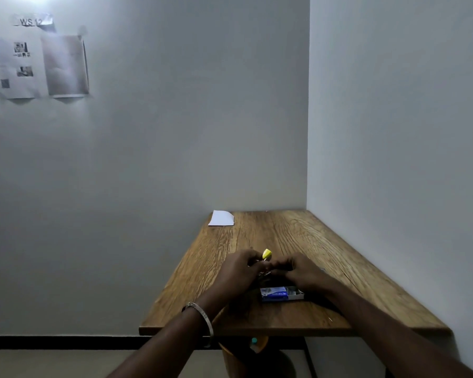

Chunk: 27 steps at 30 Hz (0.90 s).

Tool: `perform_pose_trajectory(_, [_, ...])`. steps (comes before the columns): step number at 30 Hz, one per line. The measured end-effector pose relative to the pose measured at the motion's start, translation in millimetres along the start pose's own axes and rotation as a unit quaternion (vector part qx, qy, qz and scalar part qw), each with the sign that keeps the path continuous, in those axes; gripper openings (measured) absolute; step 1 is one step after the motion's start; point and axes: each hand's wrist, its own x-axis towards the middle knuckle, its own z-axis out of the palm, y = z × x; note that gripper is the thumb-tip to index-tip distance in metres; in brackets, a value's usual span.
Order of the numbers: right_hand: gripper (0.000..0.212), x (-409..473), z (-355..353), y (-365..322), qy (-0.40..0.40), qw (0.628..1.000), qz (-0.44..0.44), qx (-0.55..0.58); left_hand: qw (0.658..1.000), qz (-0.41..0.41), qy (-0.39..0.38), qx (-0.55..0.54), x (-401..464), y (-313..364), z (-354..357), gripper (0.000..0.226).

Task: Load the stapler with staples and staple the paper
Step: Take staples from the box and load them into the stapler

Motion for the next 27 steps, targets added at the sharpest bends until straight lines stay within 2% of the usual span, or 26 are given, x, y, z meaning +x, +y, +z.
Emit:
perform_pose_trajectory(4, [0.018, -4.1, 0.3, -2.4, 0.021, 0.997, -0.015, 0.069, 0.999, -0.001, -0.026, 0.023, 0.1, 3.8, 1.2, 0.021])
perform_pose_trajectory(8, [0.017, -2.0, 1.8, 0.0, 0.082, 0.99, -0.015, 0.114, 0.998, -0.014, -0.06, 0.029, 2.7, 6.5, 3.2, 0.032])
perform_pose_trajectory(12, [0.016, 2.5, 2.4, 1.3, 0.134, 0.98, -0.051, 0.137, 0.996, -0.064, -0.057, 0.012, 6.5, 9.5, 6.0, 0.033])
perform_pose_trajectory(14, [0.012, 4.5, 1.0, 1.1, 0.154, 0.97, -0.068, 0.177, 0.993, -0.088, -0.074, -0.026, 9.4, 10.1, 6.6, 0.023])
perform_pose_trajectory(16, [0.021, 4.4, -2.5, 0.9, 0.163, 0.961, -0.078, 0.209, 0.98, -0.11, -0.116, -0.117, 10.7, 13.3, 5.0, 0.017])
perform_pose_trajectory(19, [0.041, 4.7, -5.9, 1.3, 0.153, 0.956, -0.058, 0.243, 0.955, -0.137, -0.148, -0.218, 11.1, 19.7, 4.2, 0.027])
perform_pose_trajectory(24, [0.062, 7.5, -5.2, 2.1, 0.06, 0.925, 0.065, 0.369, 0.919, -0.147, -0.164, -0.328, 8.6, 26.1, 5.2, 0.024])
perform_pose_trajectory(27, [0.071, 7.4, -7.1, 3.4, 0.001, 0.904, 0.049, 0.425, 0.915, -0.144, -0.155, -0.343, 9.0, 25.0, 6.1, 0.029])
